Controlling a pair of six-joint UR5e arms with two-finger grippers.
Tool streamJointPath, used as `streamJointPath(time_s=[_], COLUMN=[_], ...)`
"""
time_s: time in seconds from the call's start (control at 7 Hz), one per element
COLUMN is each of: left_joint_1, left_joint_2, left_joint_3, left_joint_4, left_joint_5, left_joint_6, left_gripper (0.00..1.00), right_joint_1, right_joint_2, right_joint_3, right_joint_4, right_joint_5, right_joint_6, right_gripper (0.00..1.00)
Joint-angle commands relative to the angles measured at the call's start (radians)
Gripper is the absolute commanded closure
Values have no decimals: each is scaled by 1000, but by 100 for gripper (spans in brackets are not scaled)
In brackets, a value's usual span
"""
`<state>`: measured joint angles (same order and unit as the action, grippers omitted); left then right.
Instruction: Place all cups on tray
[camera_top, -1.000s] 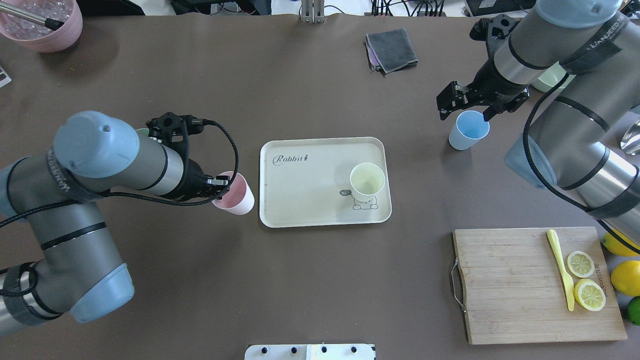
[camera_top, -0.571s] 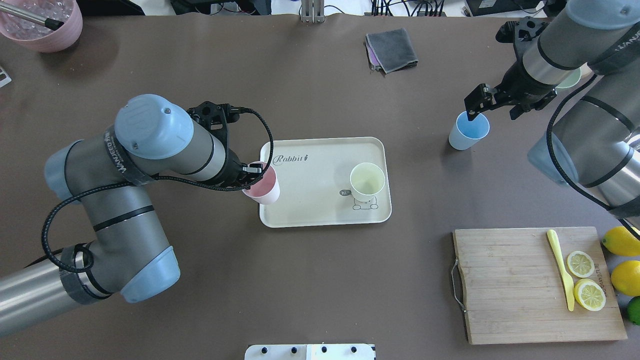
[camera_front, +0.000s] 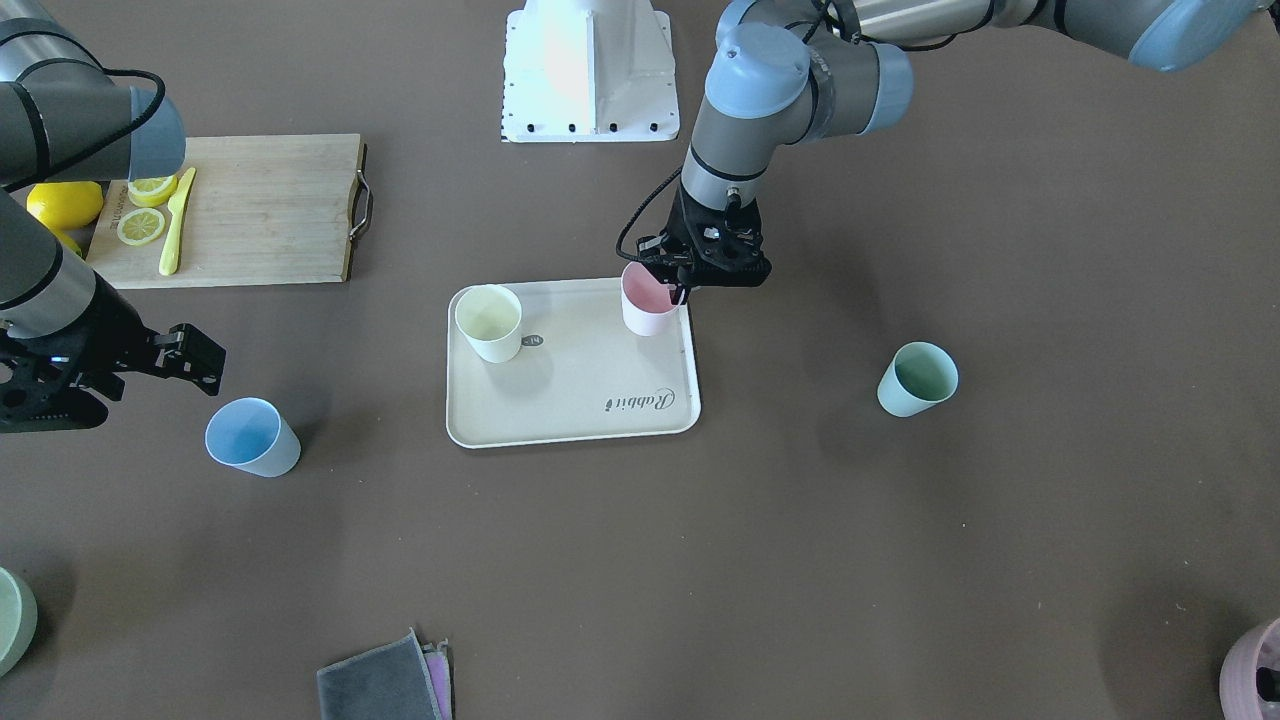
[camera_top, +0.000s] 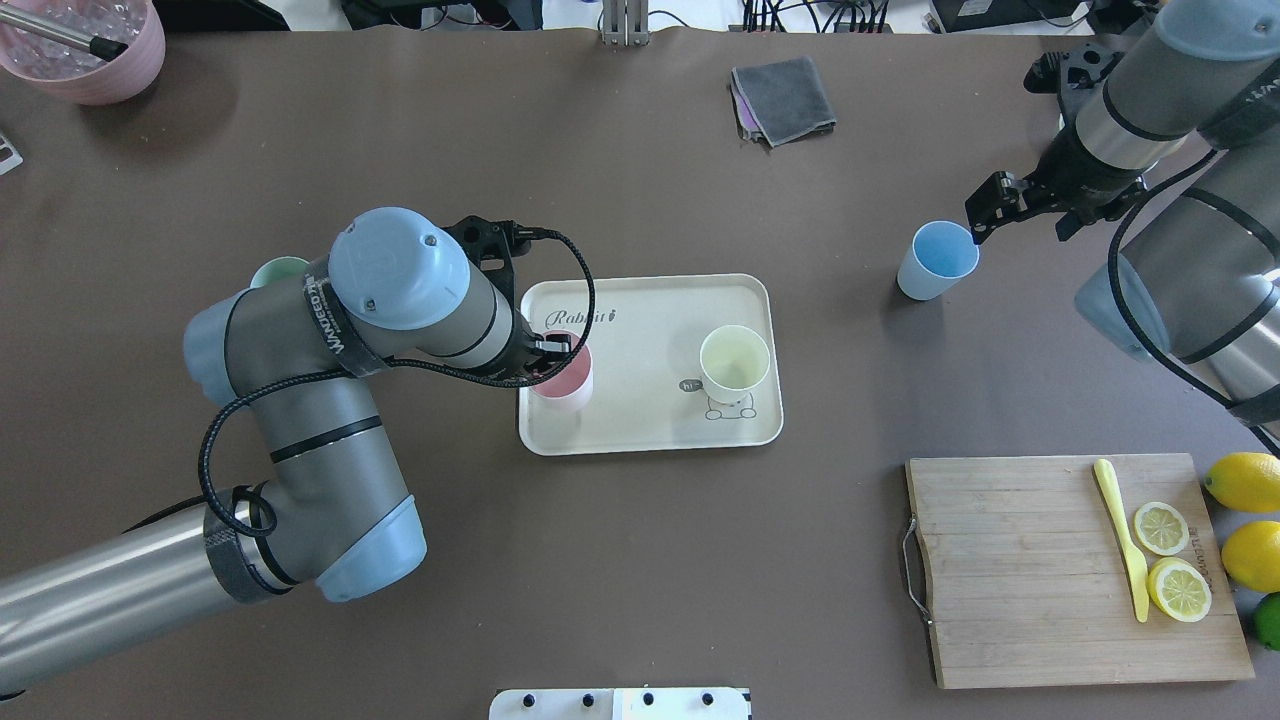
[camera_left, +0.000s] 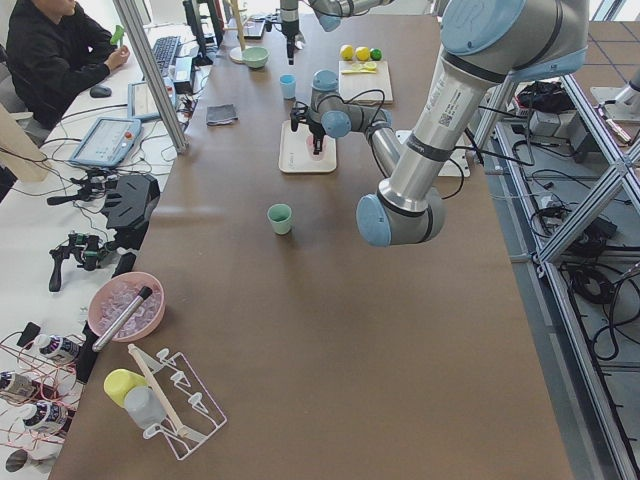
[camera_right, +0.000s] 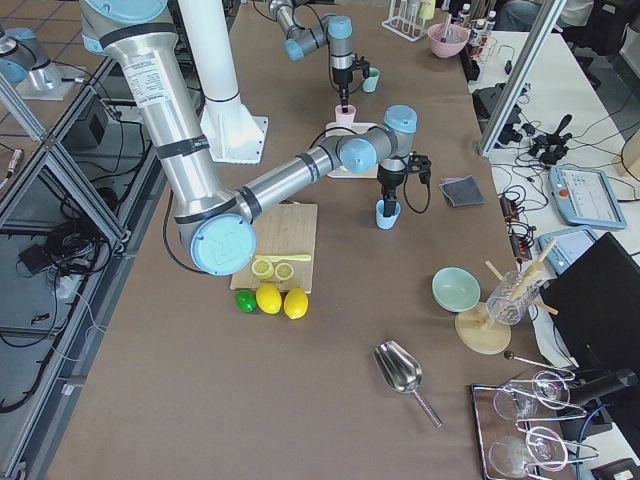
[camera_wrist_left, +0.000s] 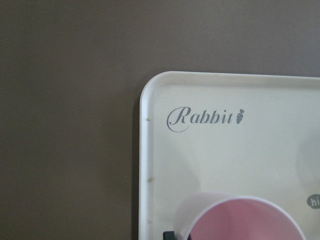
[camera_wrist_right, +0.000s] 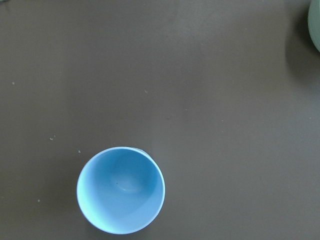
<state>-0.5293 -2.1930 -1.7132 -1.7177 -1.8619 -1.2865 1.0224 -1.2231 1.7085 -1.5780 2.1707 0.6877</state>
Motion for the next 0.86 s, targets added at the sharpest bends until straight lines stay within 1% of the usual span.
streamJointPath(time_s=[0.0,0.29,0.43,0.57,0.71], left_joint_1=[31,60,60,58,58], left_joint_2=[-2,-1,-4,-4,-4], left_joint_3=[6,16,21,17,15], left_joint_4=[0,1,0,1,1], left_joint_5=[18,72,72,79,93], left_joint_6=[1,4,6,6,6], left_gripper=[100,100,81,34,27], right_joint_1=[1,-1,-2,-4,-4], right_joint_2=[-22,-24,-21,-16,-6], right_joint_3=[-13,-33,-53,-72,-99], right_joint_4=[1,1,3,30,85], right_joint_5=[0,-2,-3,-2,1], right_joint_6=[-5,-4,-4,-2,6], right_gripper=[0,0,0,0,0])
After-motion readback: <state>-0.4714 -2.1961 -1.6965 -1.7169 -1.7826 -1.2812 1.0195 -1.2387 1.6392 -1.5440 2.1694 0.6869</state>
